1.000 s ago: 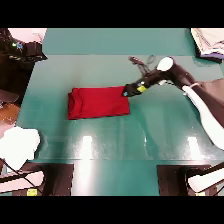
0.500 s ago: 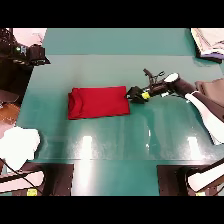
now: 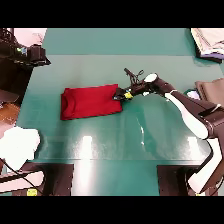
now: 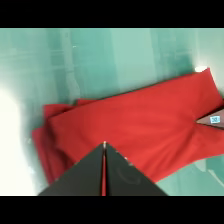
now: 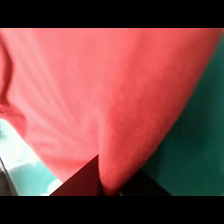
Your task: Fold the shirts.
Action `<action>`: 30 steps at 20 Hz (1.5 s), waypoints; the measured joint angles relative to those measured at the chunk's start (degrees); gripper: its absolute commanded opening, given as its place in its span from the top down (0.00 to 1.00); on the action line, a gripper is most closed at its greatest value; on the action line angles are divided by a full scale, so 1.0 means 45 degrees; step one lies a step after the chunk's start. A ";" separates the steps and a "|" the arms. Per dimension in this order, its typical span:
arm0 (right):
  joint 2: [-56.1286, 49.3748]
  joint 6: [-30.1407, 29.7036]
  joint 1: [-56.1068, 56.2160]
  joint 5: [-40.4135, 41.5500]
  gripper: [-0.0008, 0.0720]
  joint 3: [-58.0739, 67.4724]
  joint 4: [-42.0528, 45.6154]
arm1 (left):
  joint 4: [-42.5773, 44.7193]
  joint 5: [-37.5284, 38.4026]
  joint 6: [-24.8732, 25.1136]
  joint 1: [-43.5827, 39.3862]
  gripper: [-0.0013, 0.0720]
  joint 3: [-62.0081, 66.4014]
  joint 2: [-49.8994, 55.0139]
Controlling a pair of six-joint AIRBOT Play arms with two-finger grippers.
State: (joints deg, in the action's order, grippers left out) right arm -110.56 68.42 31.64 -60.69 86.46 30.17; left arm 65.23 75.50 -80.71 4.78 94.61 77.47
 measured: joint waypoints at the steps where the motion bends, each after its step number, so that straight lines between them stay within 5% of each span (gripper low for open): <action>1: -0.0019 -0.0024 0.0053 -0.0146 0.97 0.0296 0.0306 | -0.0068 -0.0005 0.0000 -0.0058 0.95 0.0000 0.0000; 7: 0.1690 0.0238 -0.1370 -0.1239 0.97 0.1093 0.1987 | -0.0340 -0.0680 0.0015 -0.1953 0.95 0.0000 0.0000; 16: 0.5634 0.0971 -0.8233 -0.2701 0.97 0.1224 0.4333 | -0.0413 -0.3823 0.0029 -0.5688 0.95 0.0000 0.0049; 22: 0.5659 0.0855 -1.2070 -0.2176 0.97 0.1229 0.4551 | -0.0413 -0.5022 -0.0005 -0.6649 0.95 0.0000 0.0053; 30: 0.5532 0.0194 -1.3629 -0.1889 0.97 0.3065 0.4435 | -0.0398 -0.5178 -0.0083 -0.6819 0.95 -0.0005 0.0267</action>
State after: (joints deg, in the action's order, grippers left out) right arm -85.67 69.30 -29.69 -69.19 100.25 50.13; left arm 63.44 52.21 -81.08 -25.91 94.59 78.67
